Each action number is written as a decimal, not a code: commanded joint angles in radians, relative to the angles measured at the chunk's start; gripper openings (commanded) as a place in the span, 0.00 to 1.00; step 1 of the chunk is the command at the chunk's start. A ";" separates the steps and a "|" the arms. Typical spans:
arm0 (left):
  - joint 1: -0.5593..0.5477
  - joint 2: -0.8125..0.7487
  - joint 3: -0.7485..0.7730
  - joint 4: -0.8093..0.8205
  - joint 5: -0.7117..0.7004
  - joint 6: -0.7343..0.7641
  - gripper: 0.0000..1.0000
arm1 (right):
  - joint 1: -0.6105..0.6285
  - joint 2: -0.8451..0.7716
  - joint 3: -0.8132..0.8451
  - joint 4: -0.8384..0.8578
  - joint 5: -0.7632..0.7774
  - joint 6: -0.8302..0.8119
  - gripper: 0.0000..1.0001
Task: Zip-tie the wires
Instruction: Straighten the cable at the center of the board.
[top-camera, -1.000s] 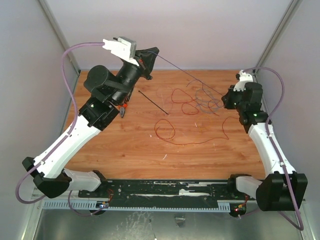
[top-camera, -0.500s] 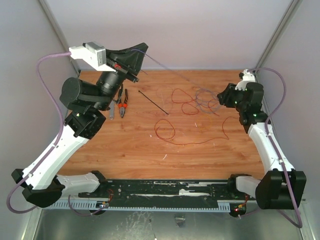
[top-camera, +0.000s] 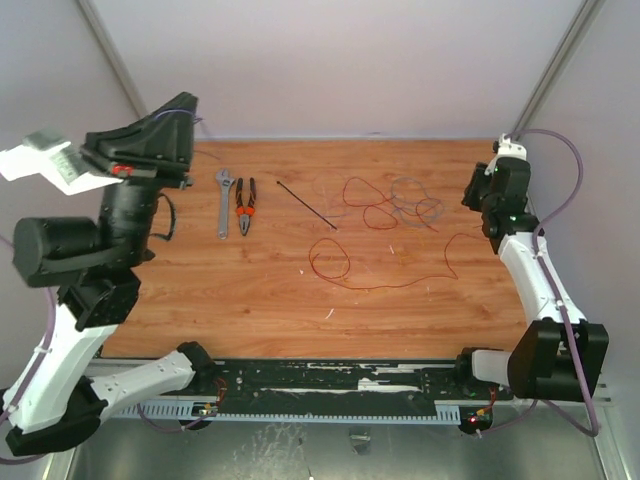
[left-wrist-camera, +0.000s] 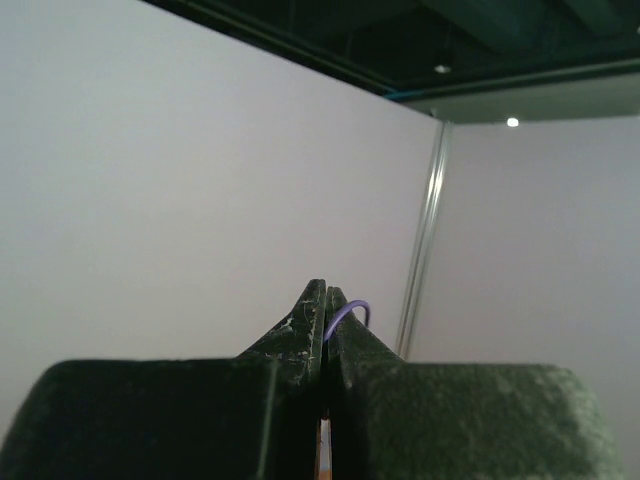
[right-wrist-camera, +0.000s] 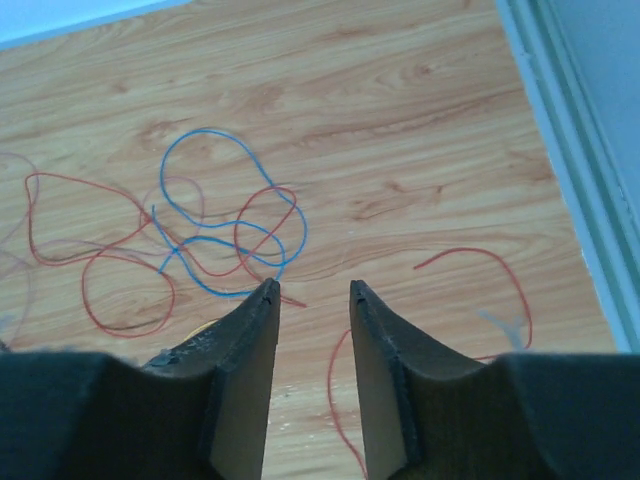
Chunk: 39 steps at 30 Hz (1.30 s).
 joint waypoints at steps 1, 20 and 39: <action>0.006 -0.033 -0.034 0.002 -0.019 -0.001 0.00 | -0.032 -0.043 -0.018 0.002 0.024 -0.021 0.24; 0.006 0.015 -0.118 -0.023 0.105 -0.094 0.00 | -0.019 -0.308 -0.212 0.400 -0.734 0.074 0.45; 0.006 0.045 -0.193 0.070 0.298 -0.263 0.00 | 0.329 -0.312 -0.372 0.652 -0.856 0.001 0.99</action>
